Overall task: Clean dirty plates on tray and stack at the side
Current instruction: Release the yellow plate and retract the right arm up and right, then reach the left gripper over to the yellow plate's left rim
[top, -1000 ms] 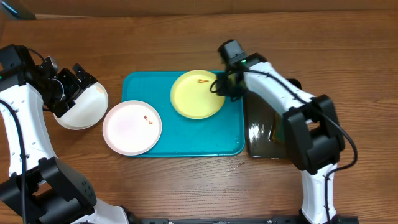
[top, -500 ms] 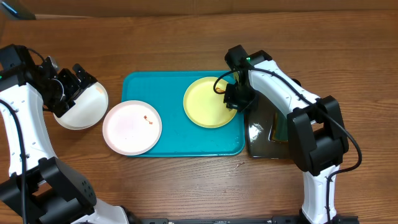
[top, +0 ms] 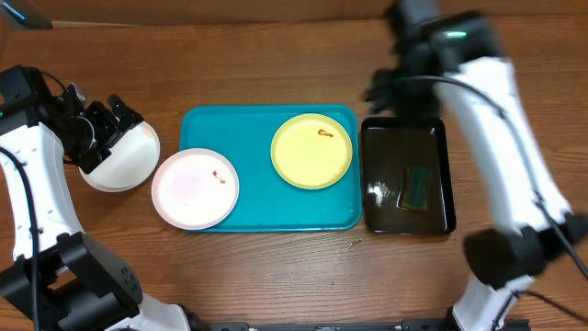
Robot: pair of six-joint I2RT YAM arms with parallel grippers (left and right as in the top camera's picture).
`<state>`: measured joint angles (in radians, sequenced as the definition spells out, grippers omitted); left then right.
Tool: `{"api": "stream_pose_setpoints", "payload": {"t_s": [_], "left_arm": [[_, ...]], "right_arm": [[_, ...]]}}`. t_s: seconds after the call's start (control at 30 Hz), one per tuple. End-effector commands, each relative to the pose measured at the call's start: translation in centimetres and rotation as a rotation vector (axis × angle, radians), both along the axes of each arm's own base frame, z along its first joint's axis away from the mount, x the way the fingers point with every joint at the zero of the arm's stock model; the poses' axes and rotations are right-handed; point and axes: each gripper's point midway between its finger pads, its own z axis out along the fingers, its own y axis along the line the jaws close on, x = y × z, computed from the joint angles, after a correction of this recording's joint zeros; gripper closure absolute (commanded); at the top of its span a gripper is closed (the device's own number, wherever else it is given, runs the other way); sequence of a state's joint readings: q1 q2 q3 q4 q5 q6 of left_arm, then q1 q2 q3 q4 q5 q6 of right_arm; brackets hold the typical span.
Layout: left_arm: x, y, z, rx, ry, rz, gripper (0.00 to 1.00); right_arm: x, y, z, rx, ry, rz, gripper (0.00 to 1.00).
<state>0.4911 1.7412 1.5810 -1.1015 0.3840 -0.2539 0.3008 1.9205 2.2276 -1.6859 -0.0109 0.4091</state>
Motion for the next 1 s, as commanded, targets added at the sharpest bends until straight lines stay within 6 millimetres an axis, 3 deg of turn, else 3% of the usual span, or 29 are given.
{"api": "stream_pose_setpoints", "payload": {"t_s": [0.0, 0.07, 0.1, 0.23, 0.37, 0.63, 0.97], "left_arm": [[0.2, 0.2, 1.0, 0.025, -0.029, -0.018, 0.0], [0.2, 0.2, 1.0, 0.026, -0.029, -0.019, 0.0], [0.2, 0.2, 1.0, 0.026, -0.029, -0.019, 0.0], [0.2, 0.2, 1.0, 0.026, -0.029, -0.019, 0.0], [0.2, 0.2, 1.0, 0.026, -0.029, -0.019, 0.0], [1.0, 0.6, 1.4, 0.046, -0.066, -0.017, 0.0], [0.5, -0.1, 1.2, 0.01, -0.046, -0.019, 0.0]], "right_arm": [[0.3, -7.2, 4.0, -0.072, -0.131, -0.151, 0.2], [0.3, -9.6, 4.6, -0.043, -0.14, -0.221, 0.04], [0.3, -10.6, 4.7, -0.026, -0.138, -0.252, 0.0], [0.2, -14.5, 4.5, -0.021, -0.13, -0.358, 0.0], [0.0, -16.4, 4.5, -0.025, -0.131, -0.41, 0.0], [0.0, -16.6, 4.5, -0.026, -0.131, -0.416, 0.0], [0.0, -16.6, 4.5, -0.025, -0.131, -0.416, 0.0]]}}
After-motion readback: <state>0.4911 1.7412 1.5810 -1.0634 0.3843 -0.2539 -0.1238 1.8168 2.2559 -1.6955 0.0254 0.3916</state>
